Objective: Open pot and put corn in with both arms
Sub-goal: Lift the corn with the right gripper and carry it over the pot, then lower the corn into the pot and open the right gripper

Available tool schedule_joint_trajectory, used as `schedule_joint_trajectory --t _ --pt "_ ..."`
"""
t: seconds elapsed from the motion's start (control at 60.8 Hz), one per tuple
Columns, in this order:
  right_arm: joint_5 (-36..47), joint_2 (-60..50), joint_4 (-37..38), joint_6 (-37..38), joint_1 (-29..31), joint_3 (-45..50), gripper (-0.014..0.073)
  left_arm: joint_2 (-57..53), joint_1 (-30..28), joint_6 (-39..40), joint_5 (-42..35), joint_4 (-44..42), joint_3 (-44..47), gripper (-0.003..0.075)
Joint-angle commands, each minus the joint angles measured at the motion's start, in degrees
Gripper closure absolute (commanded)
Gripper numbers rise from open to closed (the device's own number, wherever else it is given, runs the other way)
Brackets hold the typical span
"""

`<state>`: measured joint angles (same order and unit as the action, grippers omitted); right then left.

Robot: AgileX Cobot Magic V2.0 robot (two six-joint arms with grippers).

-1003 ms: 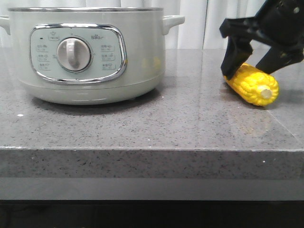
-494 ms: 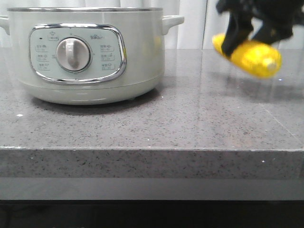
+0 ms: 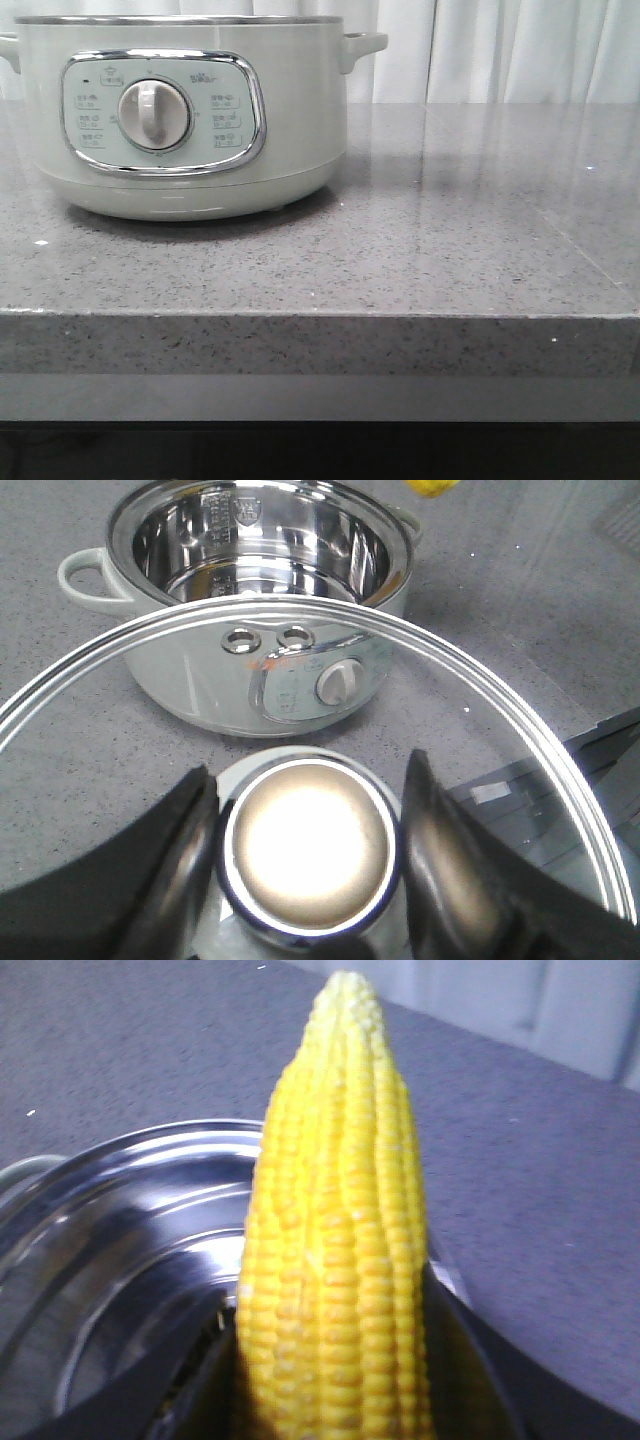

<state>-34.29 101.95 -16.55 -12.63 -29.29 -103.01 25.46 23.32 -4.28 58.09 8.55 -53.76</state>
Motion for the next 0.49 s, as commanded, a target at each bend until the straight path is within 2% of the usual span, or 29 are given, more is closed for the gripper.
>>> schedule_joint_trajectory --t 0.0,0.148,0.345,0.428,0.477 --pt "1.5 1.6 -0.7 -0.7 -3.3 -4.9 0.0316 0.3 0.4 0.4 -8.8 1.2 -1.9 0.0552" --pt "-1.5 4.9 -0.6 -0.7 -4.7 -5.7 0.0307 0.3 0.4 0.4 -8.8 1.2 -1.9 0.0552" --pt "-3.7 5.6 -0.6 -0.7 -4.7 -5.7 0.0069 0.3 0.4 0.4 -8.8 1.2 -1.9 0.0552" --pt "-3.6 5.2 -0.6 -0.7 -4.6 -5.7 0.0018 0.3 0.4 0.4 -8.8 1.2 -1.9 0.0552" --pt "-3.4 4.9 -0.6 -0.7 -4.6 -5.7 0.0018 0.3 0.4 0.4 -8.8 1.2 -1.9 0.0552"
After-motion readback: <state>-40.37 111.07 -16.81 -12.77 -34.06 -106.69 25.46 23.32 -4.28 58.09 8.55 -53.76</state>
